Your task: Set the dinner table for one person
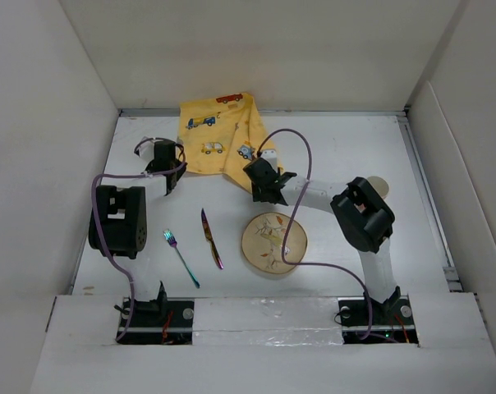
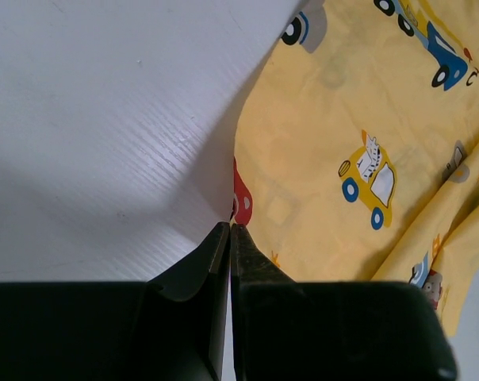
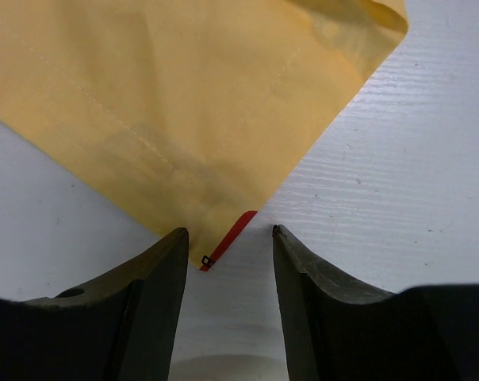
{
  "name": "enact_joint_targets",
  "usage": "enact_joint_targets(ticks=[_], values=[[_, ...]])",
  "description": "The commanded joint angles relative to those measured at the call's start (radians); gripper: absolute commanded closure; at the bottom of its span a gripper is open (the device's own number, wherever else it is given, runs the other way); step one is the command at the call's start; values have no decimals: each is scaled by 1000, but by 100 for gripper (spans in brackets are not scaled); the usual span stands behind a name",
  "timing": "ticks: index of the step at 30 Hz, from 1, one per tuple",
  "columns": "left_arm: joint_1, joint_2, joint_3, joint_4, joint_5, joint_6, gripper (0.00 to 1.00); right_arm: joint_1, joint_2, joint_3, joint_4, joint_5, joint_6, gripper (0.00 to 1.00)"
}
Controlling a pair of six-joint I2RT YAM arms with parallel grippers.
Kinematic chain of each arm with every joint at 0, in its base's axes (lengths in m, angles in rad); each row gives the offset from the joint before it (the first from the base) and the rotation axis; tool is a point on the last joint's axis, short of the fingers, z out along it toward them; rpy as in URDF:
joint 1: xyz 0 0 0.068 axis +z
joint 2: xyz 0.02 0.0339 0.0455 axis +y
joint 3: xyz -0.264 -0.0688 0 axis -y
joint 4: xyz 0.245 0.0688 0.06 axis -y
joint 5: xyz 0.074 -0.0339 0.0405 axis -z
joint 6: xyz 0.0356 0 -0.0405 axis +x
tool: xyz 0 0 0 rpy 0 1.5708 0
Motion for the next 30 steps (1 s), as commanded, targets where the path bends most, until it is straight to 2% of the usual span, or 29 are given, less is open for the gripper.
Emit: enact_joint_targets(ticks=[1, 5, 6, 8, 9, 11, 12, 15, 21, 26, 28, 30], values=[[-4, -43, 1, 34, -10, -7, 100, 2, -9, -7, 19, -36, -6, 47], [-4, -39, -1, 43, -10, -10, 100, -20, 10, -36, 44, -91, 4, 49], [-4, -38, 1, 41, -8, -8, 100, -20, 13, -45, 42, -93, 5, 58], [-4, -41, 4, 40, -13, -7, 100, -20, 19, -56, 42, -84, 8, 66], [-4, -46, 4, 43, -14, -7, 100, -30, 16, -73, 42, -81, 10, 78], [-4, -50, 4, 48, -17, -7, 100, -41, -6, -94, 60, -81, 14, 86], [-4, -55, 7, 43, -16, -7, 100, -50, -13, -103, 63, -82, 14, 92], [-4, -64, 16, 37, -20, -2, 100, -50, -49, -125, 71, -68, 16, 100], [-14, -151, 48, 26, 4, 10, 100, -78, -186, -127, 65, -7, -4, 100], [-5, -311, 158, -23, 35, 53, 100, -191, -479, -61, 10, -11, -71, 100], [8, -366, 168, -23, 44, 61, 100, -203, -509, -33, -1, -19, -78, 100], [17, -441, 185, -11, 66, 61, 100, -246, -604, -15, -9, -53, -92, 100]])
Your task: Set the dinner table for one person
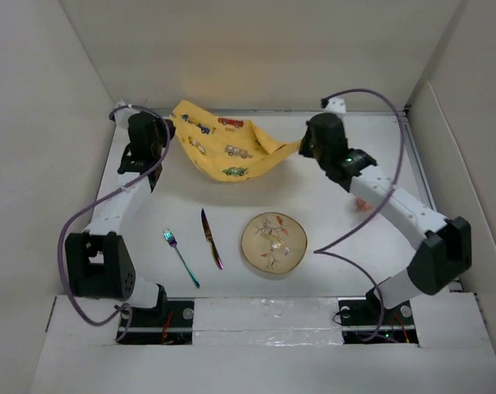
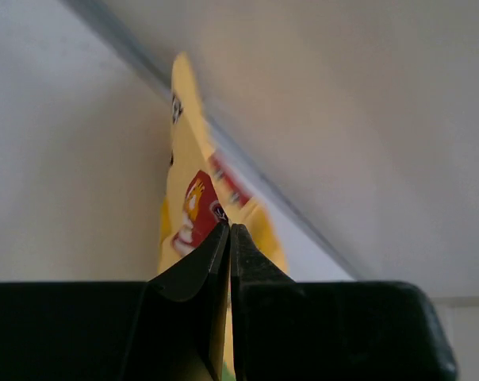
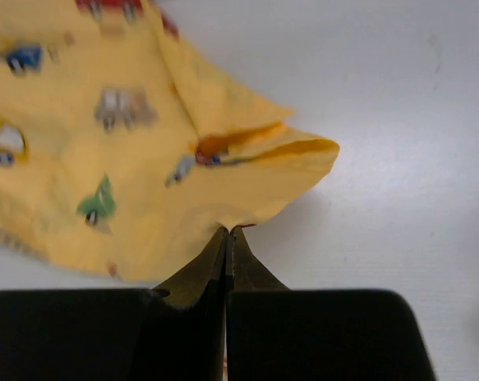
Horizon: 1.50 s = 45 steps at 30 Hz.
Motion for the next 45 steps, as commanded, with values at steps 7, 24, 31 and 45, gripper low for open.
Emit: enact_joint_targets(ticks=[7, 24, 31, 45], values=[[20, -283, 139, 9, -11, 77, 100, -177, -316, 154, -32, -118, -60, 100], [31, 229, 717, -199, 38, 145, 100, -440, 273, 896, -182, -264, -94, 100], [51, 126, 643, -84, 84, 127, 100, -489, 299, 1100, -227, -311, -98, 100], [51, 32, -175, 270, 113, -8, 100, -532, 69, 7, 208, -463, 23, 100]])
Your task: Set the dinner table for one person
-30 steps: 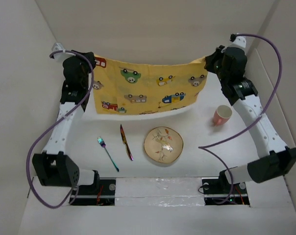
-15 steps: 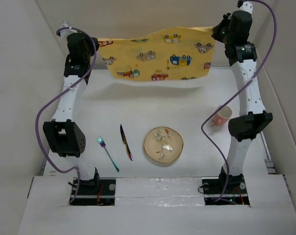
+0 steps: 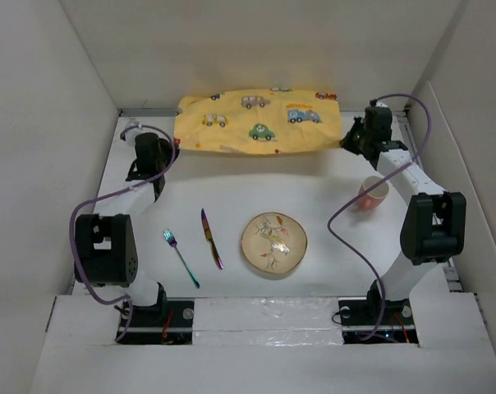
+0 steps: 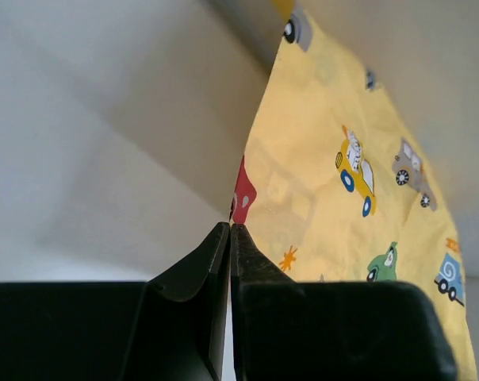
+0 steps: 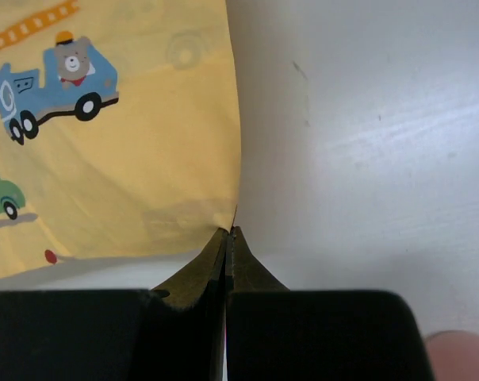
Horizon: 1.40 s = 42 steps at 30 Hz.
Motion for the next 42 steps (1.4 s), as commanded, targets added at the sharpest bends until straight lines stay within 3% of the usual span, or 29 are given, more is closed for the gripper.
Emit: enact_joint_targets(ticks=[1, 10, 19, 28, 42], values=[[3, 31, -81, 119, 7, -41, 100, -16, -12, -69, 136, -41, 22, 100], [3, 166, -167, 179, 32, -79, 100, -16, 67, -122, 104, -23, 24, 100], [-10, 48, -276, 149, -31, -99, 100, -7, -7, -274, 128, 48, 56, 100], [-41, -108, -437, 170, -74, -126, 100, -7, -48, -317, 92, 80, 80, 100], [-41, -167, -489, 132, -36, -119, 100, -16, -125, -406, 55, 100, 91, 100]])
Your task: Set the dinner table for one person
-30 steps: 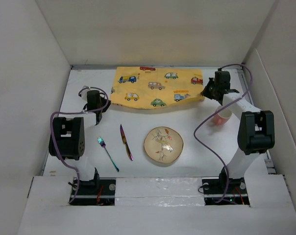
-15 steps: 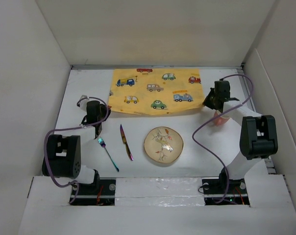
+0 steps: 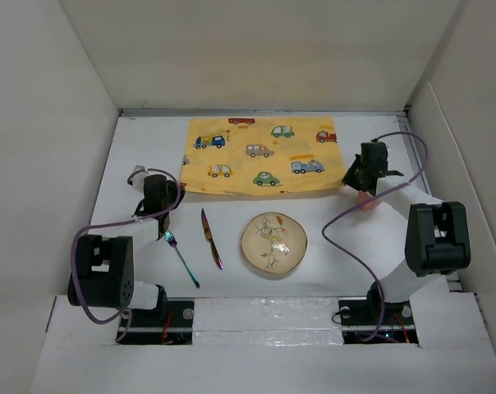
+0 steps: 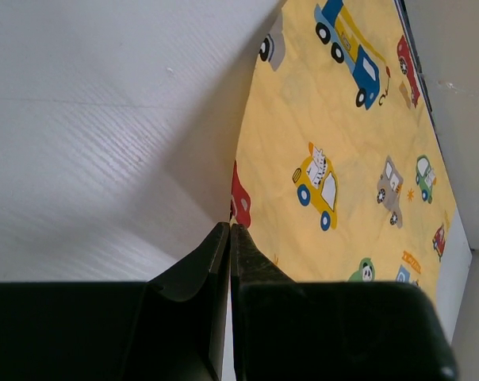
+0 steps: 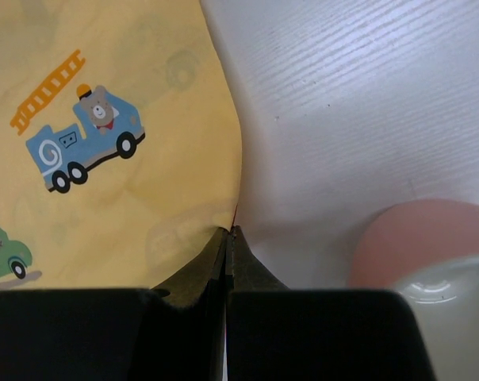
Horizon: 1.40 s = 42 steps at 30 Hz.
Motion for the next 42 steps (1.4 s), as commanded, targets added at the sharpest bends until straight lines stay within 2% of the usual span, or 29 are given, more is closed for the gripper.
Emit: enact_joint_targets(ticks=[1, 7, 10, 14, 15, 16, 17, 19, 21, 22, 23, 26, 27, 28, 29, 30, 31, 32, 33, 34, 35, 36, 38, 39, 42], values=[[1, -53, -38, 14, 9, -1, 100, -6, -64, -23, 3, 32, 9, 100], [1, -102, -66, -21, 9, -1, 100, 3, -104, -64, 7, 38, 18, 98], [1, -129, -84, -24, 9, 1, 100, 3, -99, -56, -5, 44, 16, 88], [1, -158, -103, -47, -1, 5, 100, 12, -110, -70, -8, 53, 23, 88], [1, -163, -106, -52, -3, 7, 97, 12, -118, -76, -6, 55, 24, 88], [1, -169, -105, -58, -12, 5, 84, 12, -133, -84, -5, 64, 27, 86], [1, -175, -103, -75, -18, 4, 73, 21, -141, -87, -6, 67, 29, 74], [1, -182, -94, -84, -15, 16, 50, 22, -168, -92, -16, 79, 29, 67], [1, -197, -92, -85, -8, 14, 45, 32, -202, -98, -25, 94, 29, 57], [1, -209, -97, -85, 3, 10, 45, 32, -222, -101, -29, 99, 29, 55], [1, -235, -98, -87, 6, 7, 45, 32, -277, -104, -32, 93, 23, 47], [1, -330, -100, -92, 34, 8, 49, 72, -398, -138, -33, 9, 9, 44], [1, -358, -98, -90, 49, 11, 51, 86, -435, -160, -2, -32, 4, 51], [1, -382, -86, -90, 77, 16, 58, 119, -467, -217, 12, -145, -5, 68], [1, -442, -78, -93, 132, 25, 65, 135, -495, -245, 21, -198, -8, 100], [1, -470, -69, -95, 165, 33, 71, 153, -538, -280, 56, -242, -8, 100], [1, -500, -45, -116, 222, 37, 84, 199, -553, -311, 69, -305, 13, 100], [1, -555, -26, -125, 250, 57, 93, 227, -570, -370, 76, -313, 29, 100], [1, -580, -10, -139, 279, 76, 98, 253, -587, -400, 90, -306, 42, 97], [1, -605, 35, -198, 320, 94, 100, 276, -592, -421, 95, -288, 71, 84], [1, -650, 62, -229, 336, 134, 100, 316, -593, -461, 104, -294, 81, 55], [1, -666, 89, -265, 351, 160, 100, 333, -587, -474, 110, -298, 90, 44], [1, -729, 155, -352, 406, 217, 100, 377, -557, -490, 100, -289, 111, 33], [1, -744, 178, -390, 419, 276, 100, 387, -547, -515, 119, -290, 119, 32], [1, -784, 244, -512, 460, 373, 77, 399, -491, -559, 188, -303, 161, 32]])
